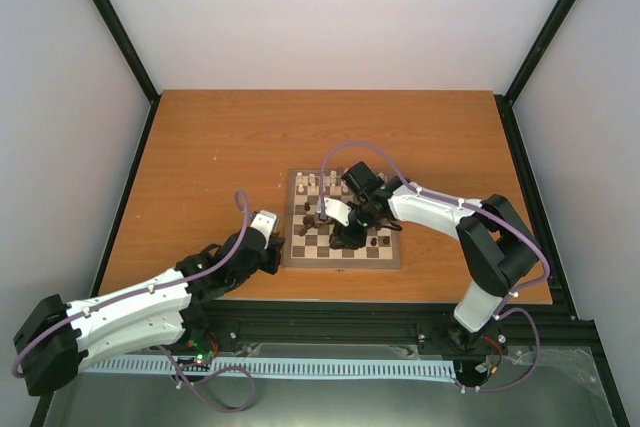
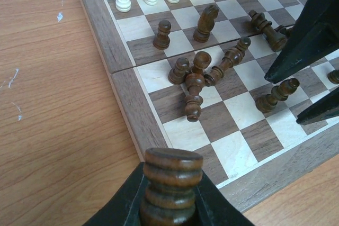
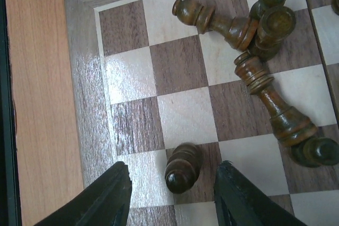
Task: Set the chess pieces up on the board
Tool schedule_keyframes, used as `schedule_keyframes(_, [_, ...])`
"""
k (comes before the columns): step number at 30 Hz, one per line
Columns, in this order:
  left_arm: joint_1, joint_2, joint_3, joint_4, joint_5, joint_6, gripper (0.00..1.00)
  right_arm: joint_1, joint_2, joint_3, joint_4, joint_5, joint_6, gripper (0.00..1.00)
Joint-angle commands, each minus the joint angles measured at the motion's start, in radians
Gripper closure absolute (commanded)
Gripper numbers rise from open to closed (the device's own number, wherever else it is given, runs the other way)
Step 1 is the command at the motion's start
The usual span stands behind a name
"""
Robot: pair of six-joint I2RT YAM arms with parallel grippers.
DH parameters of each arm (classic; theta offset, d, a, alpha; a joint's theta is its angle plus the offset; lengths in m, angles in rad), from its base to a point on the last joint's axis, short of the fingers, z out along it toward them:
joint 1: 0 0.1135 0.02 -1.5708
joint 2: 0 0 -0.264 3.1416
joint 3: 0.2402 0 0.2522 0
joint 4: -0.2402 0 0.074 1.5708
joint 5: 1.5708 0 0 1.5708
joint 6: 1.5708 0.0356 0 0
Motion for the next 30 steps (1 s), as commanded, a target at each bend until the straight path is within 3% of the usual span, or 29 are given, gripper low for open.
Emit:
schedule_keyframes(1, [0.006,0.007,0.035,0.041,0.012,0.016,0.80,0.013,0.026,0.031,0.003,-0.001,0.011,0.57])
schedule_keyframes(5, [0.007,0.005,0.029,0.045,0.015,0.013,0.80,0.020,0.040,0.041,0.004,0.008,0.018,0.60])
schedule_keyframes(15, [0.007,-0.001,0.022,0.047,0.018,0.014,0.80,0.021,-0.015,0.035,-0.007,0.062,0.037,0.84])
schedule_keyframes(30, [0.009,0.019,0.016,0.069,0.046,0.031,0.80,-0.044,-0.197,-0.045,-0.087,0.120,0.041,0.86])
